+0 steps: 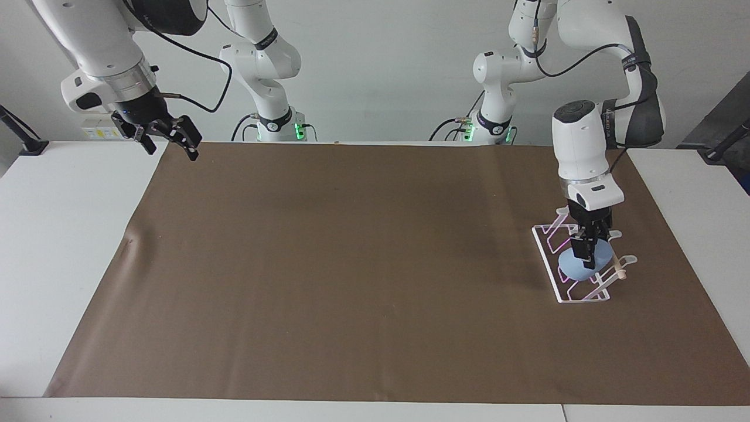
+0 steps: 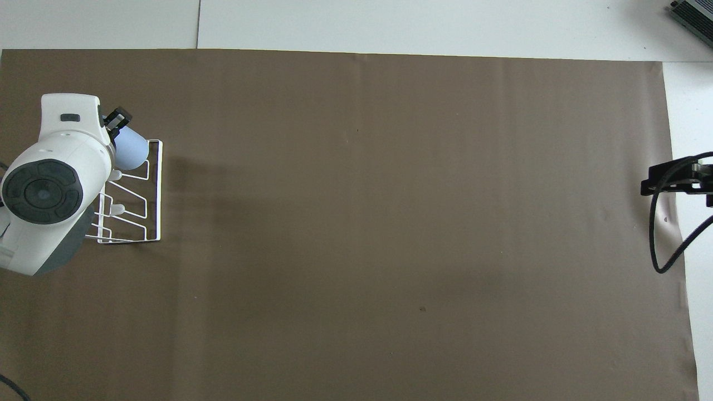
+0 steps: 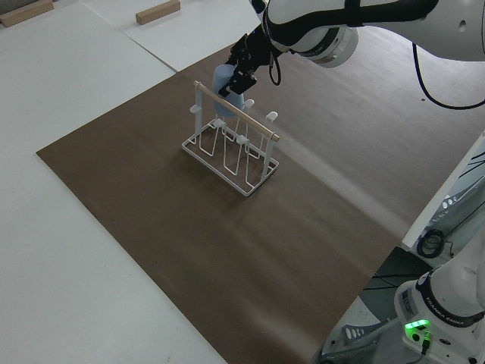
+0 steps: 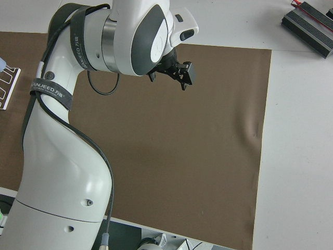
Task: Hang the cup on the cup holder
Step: 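Move the cup over the rack with the left gripper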
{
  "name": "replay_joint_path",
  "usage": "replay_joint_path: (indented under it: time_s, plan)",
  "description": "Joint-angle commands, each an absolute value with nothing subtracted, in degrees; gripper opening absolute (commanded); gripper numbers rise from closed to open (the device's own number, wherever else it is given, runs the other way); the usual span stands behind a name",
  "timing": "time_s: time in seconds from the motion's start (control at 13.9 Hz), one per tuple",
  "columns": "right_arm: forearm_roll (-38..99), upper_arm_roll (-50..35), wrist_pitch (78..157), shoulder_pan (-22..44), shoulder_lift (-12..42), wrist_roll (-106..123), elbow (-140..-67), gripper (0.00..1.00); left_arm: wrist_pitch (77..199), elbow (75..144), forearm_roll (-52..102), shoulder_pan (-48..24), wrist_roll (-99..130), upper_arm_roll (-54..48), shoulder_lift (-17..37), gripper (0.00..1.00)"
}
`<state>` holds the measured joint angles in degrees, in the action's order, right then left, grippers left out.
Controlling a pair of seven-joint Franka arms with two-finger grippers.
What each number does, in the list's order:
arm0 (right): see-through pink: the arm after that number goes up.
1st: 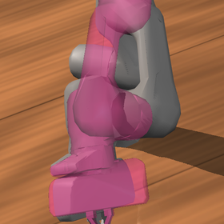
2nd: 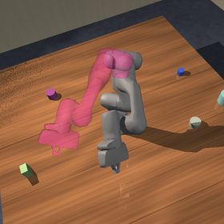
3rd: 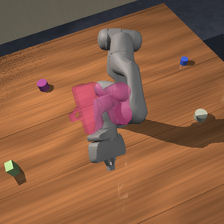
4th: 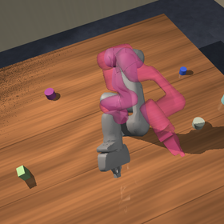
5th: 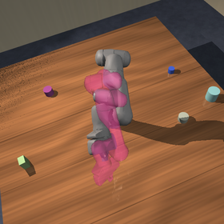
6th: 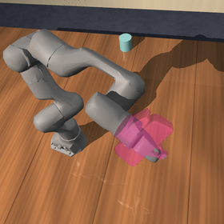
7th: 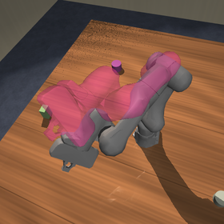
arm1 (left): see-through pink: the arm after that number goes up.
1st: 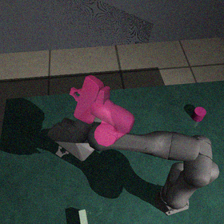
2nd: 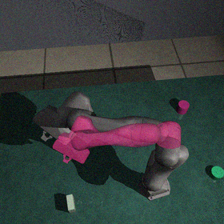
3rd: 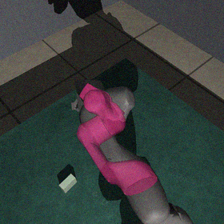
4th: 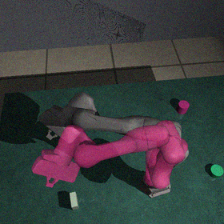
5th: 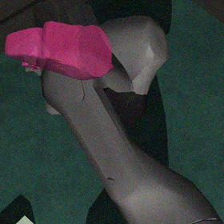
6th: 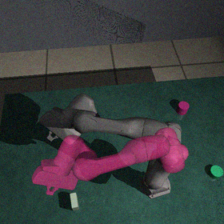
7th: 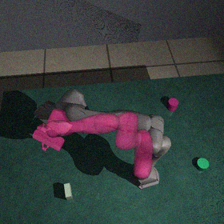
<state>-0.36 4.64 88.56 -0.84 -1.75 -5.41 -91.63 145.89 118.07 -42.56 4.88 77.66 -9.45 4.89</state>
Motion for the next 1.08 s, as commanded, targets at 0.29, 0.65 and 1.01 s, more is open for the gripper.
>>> replay_joint_path:
  time_s: [0.29,0.65,1.01]
  plan:
    - [-0.7,5.0,88.1,-0.3,-4.0,-4.7,-92.9,1.00,146.5,117.2,-44.3,5.5,77.9,-9.8,4.3,0.57]
    - [-0.6,5.0,88.0,0.2,-5.1,-4.7,-92.9,1.00,145.4,116.1,-44.3,5.4,77.1,-9.8,4.5,0.69]
    - [-0.8,5.0,88.2,0.4,-5.3,-4.7,-93.0,1.00,145.4,116.2,-44.3,5.4,77.1,-9.8,4.5,0.76]
